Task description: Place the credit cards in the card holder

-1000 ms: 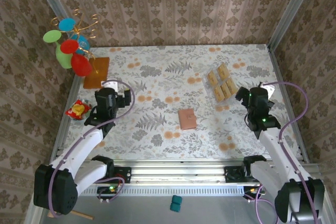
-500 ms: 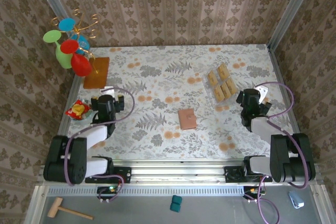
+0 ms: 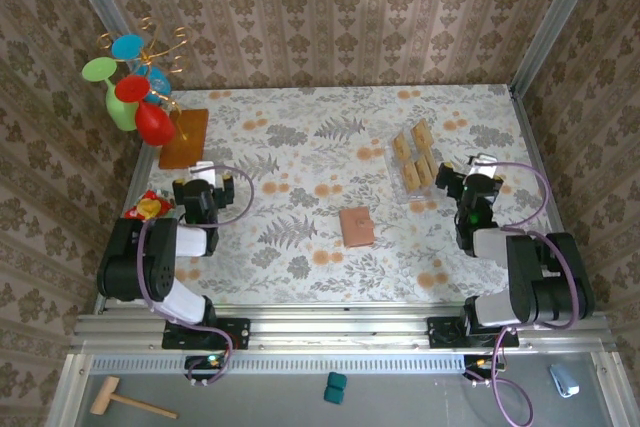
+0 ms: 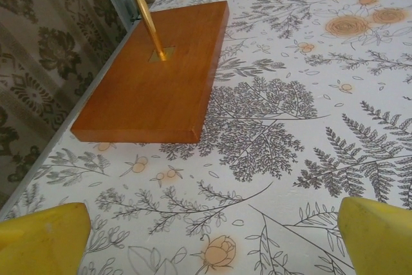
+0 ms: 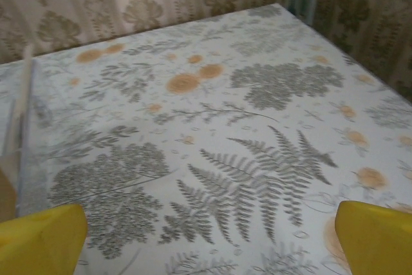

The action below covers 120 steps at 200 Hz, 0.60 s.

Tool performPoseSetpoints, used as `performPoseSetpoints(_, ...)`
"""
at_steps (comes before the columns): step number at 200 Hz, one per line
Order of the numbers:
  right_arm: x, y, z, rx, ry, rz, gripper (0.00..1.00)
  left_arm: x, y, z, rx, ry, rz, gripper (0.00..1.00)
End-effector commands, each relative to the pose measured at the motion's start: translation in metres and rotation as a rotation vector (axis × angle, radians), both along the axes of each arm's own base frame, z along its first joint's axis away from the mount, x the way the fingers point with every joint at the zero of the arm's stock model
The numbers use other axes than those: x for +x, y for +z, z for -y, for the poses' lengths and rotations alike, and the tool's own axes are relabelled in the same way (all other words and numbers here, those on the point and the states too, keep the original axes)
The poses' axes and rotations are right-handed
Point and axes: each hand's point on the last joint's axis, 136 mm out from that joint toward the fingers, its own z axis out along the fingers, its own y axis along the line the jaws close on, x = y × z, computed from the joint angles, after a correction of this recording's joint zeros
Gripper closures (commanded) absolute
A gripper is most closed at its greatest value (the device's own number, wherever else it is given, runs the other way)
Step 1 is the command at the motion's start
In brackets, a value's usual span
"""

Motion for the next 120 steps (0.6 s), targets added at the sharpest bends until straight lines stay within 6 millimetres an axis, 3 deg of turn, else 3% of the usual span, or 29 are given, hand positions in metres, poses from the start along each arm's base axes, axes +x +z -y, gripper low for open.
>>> performPoseSetpoints(1,0.007,-0.006,-0.019,-0.026,0.120,0.036,0.00,0.012,0.013,0.006,-0.032,-0.045,0.051,0.00)
performPoseSetpoints(31,0.019,-0.013,-0.034,-0.031,0.214,-0.019,0.00,0.014,0.010,0.007,-0.055,-0.067,0.031,0.00)
performPoseSetpoints(120,0.021,-0.013,-0.036,-0.097,0.162,-0.054,0.00,0.014,0.012,0.007,-0.060,-0.085,0.040,0.00)
